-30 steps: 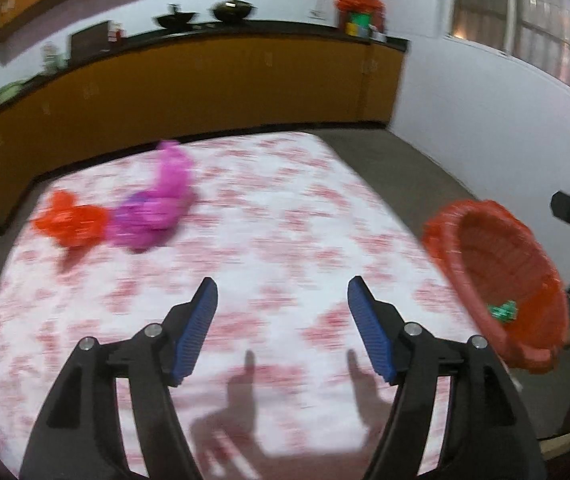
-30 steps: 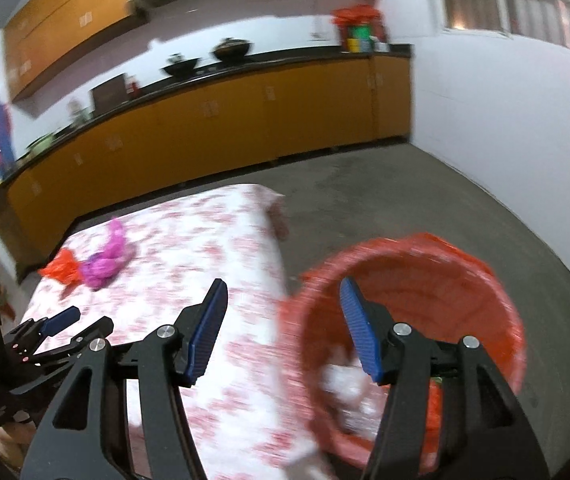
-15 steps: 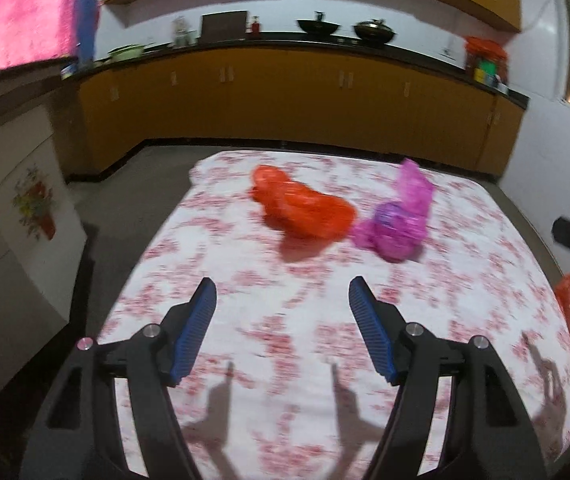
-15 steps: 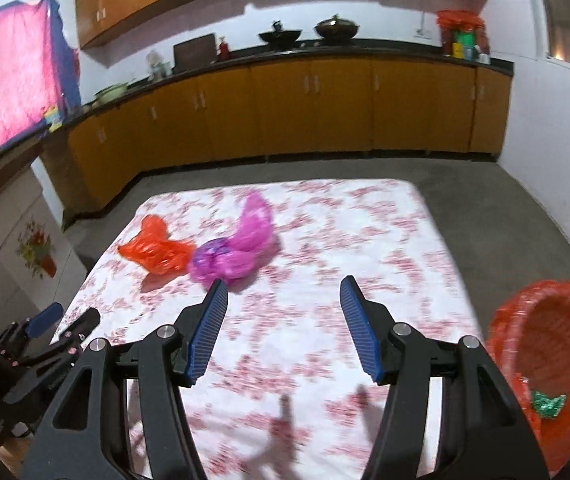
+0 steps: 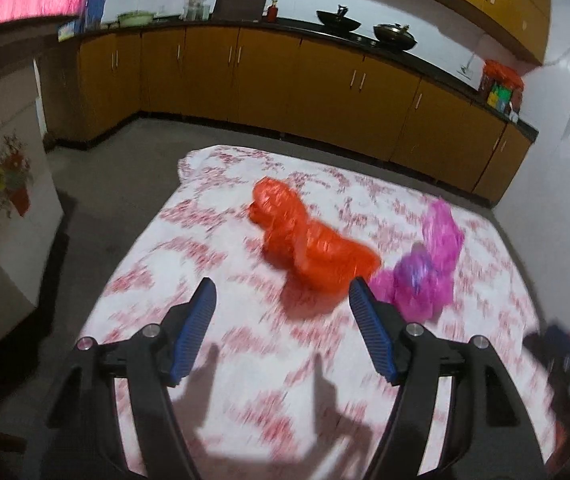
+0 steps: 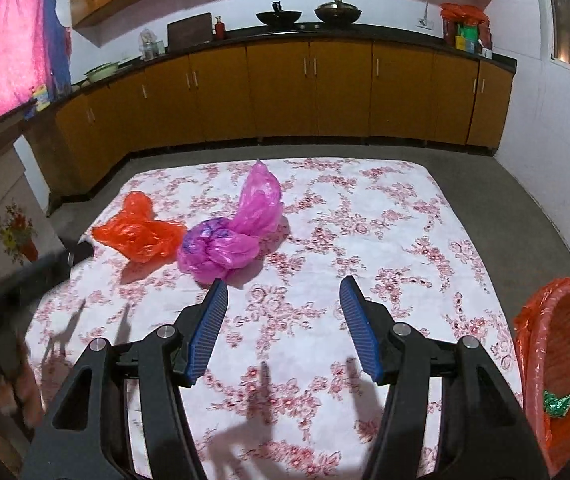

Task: Collect trash
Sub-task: 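Grasp the orange bag with the left tool while the right tool grasps the pink bag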

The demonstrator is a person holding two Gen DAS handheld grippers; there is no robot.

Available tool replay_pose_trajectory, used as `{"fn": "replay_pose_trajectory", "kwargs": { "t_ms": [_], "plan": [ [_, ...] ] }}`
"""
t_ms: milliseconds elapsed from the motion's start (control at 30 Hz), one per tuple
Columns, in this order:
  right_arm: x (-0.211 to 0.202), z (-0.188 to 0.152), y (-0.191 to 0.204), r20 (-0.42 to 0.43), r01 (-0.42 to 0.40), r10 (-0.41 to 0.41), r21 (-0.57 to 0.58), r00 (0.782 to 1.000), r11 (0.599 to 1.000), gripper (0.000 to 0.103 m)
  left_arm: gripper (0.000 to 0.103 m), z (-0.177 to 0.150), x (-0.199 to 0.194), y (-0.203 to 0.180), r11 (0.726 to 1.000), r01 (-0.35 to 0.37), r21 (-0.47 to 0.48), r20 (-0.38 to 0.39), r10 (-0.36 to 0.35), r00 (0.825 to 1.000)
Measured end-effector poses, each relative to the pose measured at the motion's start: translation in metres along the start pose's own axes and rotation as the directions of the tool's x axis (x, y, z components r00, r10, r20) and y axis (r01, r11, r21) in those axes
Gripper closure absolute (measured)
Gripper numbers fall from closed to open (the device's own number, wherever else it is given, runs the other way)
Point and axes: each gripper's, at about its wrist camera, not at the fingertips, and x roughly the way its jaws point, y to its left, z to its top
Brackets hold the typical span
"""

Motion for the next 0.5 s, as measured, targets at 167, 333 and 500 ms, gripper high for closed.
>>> {"fn": "replay_pose_trajectory", "kwargs": {
  "t_ms": [167,333,500],
  "plan": [
    [0.007,-0.003,-0.007,-0.006,0.023,-0.024,-0.017,1.000,1.000,0.044,0.035,0.024,0.040,-0.010,1.000,-0.001,-0.022,-0.057,-0.001,0.998],
    [0.013,-0.005,-0.013,-0.012,0.030,-0.031,-0.020,0.999,0.999,0.044,0.042,0.026,0.077,-0.017,1.000,-0.015,-0.004,-0.134,0.015,0.991],
    [0.017,-0.005,-0.012,-0.015,0.023,-0.023,-0.020,1.000,1.000,0.044,0.064,0.025,0.089,-0.019,1.000,-0.001,0.005,-0.149,0.002,0.989]
  ]
}}
